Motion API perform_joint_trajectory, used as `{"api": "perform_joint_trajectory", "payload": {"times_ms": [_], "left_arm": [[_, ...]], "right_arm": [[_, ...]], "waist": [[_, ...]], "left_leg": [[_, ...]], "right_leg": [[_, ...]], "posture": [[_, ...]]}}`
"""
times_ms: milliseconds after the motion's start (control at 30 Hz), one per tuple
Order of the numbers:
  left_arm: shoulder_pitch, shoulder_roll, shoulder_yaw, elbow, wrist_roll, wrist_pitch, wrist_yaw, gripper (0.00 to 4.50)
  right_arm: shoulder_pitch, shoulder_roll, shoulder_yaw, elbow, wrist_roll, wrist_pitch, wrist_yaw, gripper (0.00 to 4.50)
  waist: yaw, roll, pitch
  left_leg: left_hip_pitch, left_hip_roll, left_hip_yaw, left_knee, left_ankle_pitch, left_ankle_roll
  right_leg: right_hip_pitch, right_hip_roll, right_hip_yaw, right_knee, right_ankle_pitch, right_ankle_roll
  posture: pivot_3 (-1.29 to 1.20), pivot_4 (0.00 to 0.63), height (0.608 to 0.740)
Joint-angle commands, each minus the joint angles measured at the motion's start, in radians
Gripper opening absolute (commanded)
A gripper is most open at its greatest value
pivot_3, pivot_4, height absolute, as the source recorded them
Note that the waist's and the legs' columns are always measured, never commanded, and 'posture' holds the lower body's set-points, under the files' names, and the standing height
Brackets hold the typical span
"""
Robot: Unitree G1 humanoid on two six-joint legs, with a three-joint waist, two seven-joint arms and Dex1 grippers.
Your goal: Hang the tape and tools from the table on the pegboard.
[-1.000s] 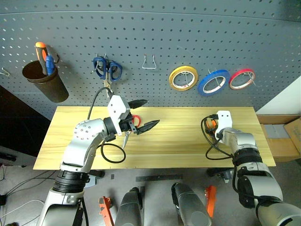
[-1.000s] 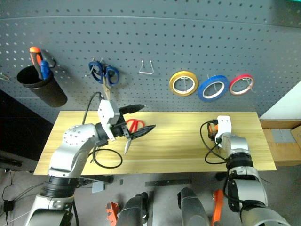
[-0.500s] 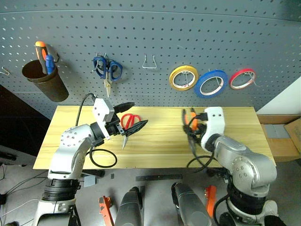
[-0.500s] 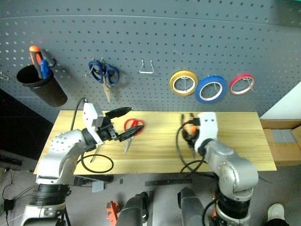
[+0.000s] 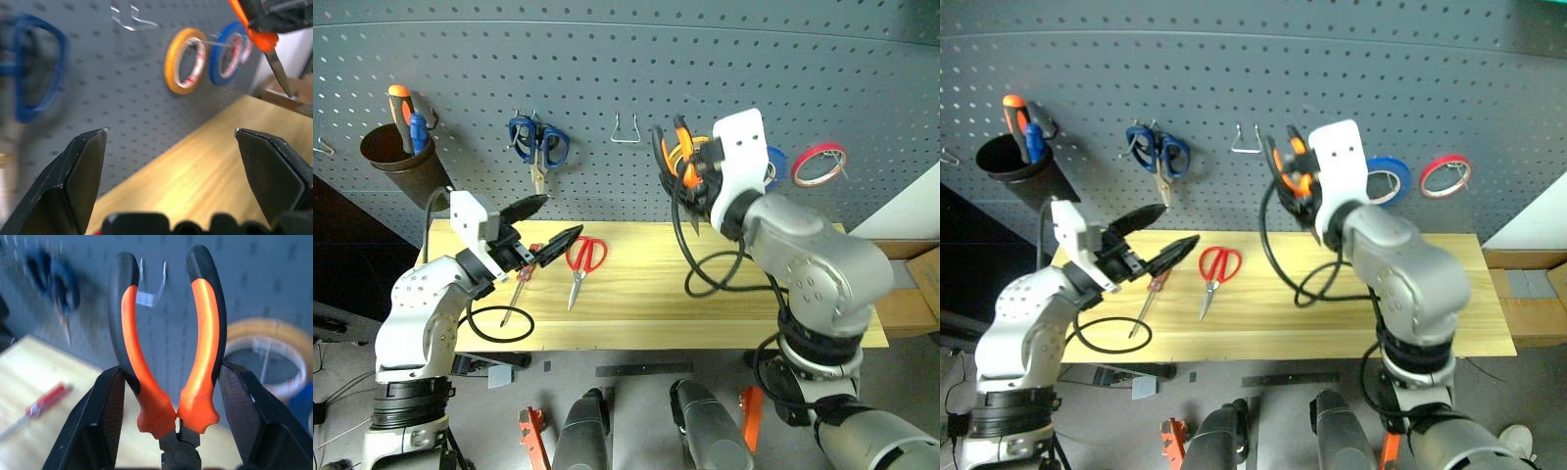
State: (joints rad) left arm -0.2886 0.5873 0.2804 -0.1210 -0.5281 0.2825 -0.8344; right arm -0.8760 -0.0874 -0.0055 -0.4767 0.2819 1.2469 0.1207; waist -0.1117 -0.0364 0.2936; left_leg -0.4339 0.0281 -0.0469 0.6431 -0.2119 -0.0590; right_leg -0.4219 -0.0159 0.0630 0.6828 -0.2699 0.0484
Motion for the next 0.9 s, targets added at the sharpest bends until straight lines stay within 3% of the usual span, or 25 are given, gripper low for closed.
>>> {"api": "perform_joint_trajectory", "payload": {"times_ms": [33, 433, 900], "left_arm": [[-0.005, 0.019, 0.040, -0.064, -0.042, 0.015, 0.016, 4.50], [0.009, 0.032, 0.047, -0.115, -0.045, 0.031, 0.043, 4.50], [-0.032, 0.007, -0.005, -0.109, -0.030, 0.012, 0.042, 4.50]], "right_arm": [[-0.065, 0.011, 0.008, 0.071, -0.012, -0.142, 0.015, 2.41], [-0.319, 0.139, -0.018, 0.472, -0.038, -0.547, -0.017, 2.41], [-0.341, 0.161, 0.059, 0.806, -0.195, -1.013, -0.018, 2.41]], "waist": [[0.003, 0.000, -0.005], [0.028, -0.003, -0.023], [0.040, -0.008, -0.040]], "left_leg": [[0.000, 0.000, 0.000, 0.000, 0.000, 0.000], [0.000, 0.000, 0.000, 0.000, 0.000, 0.000], [0.000, -0.001, 0.000, 0.000, 0.000, -0.001]], "right_leg": [[0.000, 0.000, 0.000, 0.000, 0.000, 0.000], [0.000, -0.001, -0.001, 0.000, 0.000, -0.001], [0.000, -0.001, -0.001, 0.001, 0.001, -0.001]], "posture": [[-0.05, 0.181, 0.740], [0.00, 0.147, 0.740], [0.01, 0.147, 0.740]]}}
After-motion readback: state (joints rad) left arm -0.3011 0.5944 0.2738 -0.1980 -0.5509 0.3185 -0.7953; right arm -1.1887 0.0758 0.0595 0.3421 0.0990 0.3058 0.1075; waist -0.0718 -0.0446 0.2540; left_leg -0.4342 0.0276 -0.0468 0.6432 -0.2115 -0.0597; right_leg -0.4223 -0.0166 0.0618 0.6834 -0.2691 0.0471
